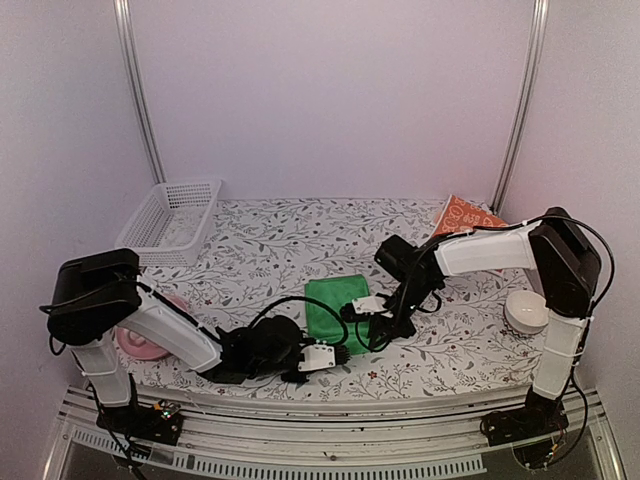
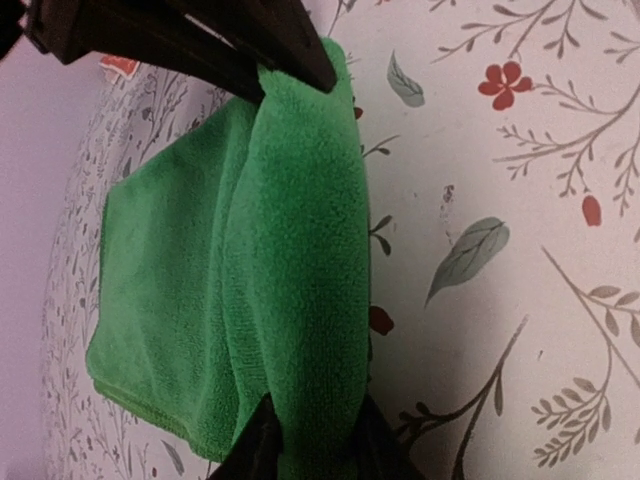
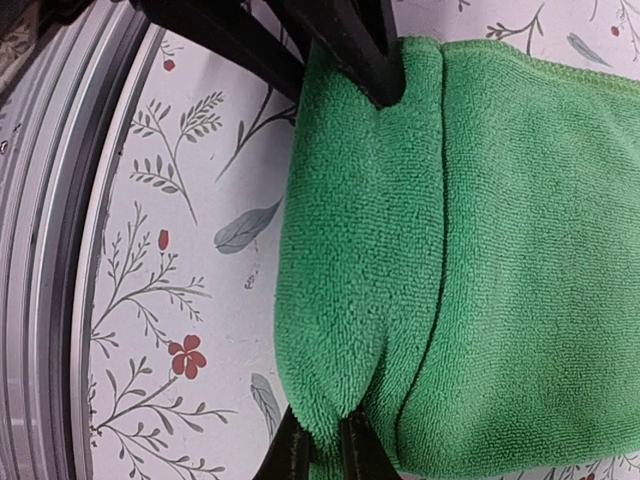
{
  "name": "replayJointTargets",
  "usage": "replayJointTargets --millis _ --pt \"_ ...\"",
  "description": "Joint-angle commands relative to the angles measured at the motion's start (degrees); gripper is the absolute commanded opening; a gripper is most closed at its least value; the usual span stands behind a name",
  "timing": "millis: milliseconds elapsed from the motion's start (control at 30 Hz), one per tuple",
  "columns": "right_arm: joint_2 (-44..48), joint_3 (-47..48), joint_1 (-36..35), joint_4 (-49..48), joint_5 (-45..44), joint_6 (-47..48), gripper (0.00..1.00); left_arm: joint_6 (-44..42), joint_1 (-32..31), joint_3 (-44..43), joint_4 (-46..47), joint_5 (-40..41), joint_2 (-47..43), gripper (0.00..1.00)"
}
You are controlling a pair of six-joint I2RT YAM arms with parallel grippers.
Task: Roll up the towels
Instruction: Roll the towel at the center of the board.
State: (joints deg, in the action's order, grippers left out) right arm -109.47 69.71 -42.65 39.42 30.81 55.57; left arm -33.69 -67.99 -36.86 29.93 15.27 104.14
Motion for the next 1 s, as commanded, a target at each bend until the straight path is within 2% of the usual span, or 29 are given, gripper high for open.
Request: replayJointTargets --millis 0,67,167,300,400,500,633,767,967 --pt "-0.88 1.04 0.75 1.18 1.14 0.72 0.09 -0.08 -0.13 -1.07 -2.60 -0.85 0.36 0.13" --pt "-0.48 0.88 1.03 1.18 1.02 0.98 0.12 0.88 -0.07 -2.01 -5.86 -2.24 -0.35 0.00" --pt "1.57 0.03 1.58 0.24 0.30 2.12 0.21 3.17 0.75 -3.62 -11.01 -7.40 -2.16 0.00" --pt "7.11 -5.04 1.56 -5.18 -2.20 3.58 0.42 7.43 3.88 -6.22 -18.48 -15.91 -3.81 0.00" --pt "11.72 -8.82 1.63 -9.96 -3.52 4.63 0.49 11.02 7.05 -8.12 -22.22 -22.24 -3.74 0.00" --pt "15.63 -12.18 1.60 -13.78 -3.93 6.23 0.54 13.45 9.49 -9.91 -24.83 -26.94 -2.78 0.00" --pt "19.39 -15.27 1.53 -14.42 0.25 10.41 0.61 15.83 11.66 -13.13 -28.30 -31.37 -0.68 0.00" --pt "20.77 -16.32 0.89 -13.43 2.90 13.73 0.62 17.46 13.94 -15.18 -30.42 -35.22 1.18 0.00" --pt "18.20 -16.48 -1.81 -13.96 1.40 14.30 0.62 18.47 16.14 -17.50 -32.76 -38.32 3.70 0.00"
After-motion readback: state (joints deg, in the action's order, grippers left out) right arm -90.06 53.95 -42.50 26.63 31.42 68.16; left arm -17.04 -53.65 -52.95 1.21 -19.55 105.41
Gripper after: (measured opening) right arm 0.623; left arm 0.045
